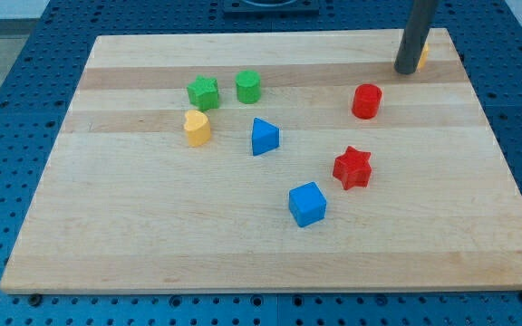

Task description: Move your arm to the bottom right of the green circle

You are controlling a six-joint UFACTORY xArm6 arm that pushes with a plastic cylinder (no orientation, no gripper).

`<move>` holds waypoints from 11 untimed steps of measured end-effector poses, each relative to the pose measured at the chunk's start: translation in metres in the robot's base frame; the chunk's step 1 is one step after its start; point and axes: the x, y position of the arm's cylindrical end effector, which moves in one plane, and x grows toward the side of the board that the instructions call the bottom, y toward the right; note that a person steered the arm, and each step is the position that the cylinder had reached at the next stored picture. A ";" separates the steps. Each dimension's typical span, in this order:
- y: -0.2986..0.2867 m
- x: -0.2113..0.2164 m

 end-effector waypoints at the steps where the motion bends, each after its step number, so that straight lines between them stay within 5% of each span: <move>1: 0.000 -0.012; 3: 0.000 -0.036; 5: -0.017 -0.014; 11: -0.235 0.068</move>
